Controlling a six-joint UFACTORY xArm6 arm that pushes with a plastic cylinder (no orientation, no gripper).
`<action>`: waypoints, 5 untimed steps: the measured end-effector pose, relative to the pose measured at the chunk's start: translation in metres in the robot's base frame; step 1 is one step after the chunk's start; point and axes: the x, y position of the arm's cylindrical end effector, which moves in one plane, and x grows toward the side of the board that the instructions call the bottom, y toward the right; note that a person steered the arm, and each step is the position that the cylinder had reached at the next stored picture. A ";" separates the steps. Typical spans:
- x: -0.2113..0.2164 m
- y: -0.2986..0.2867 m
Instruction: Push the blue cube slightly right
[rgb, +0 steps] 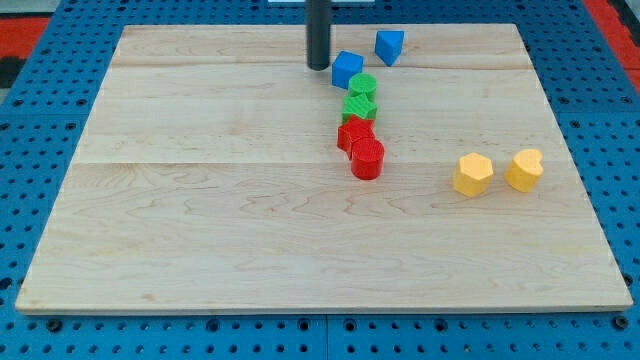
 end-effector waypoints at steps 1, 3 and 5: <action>0.027 -0.065; 0.008 -0.043; 0.002 0.022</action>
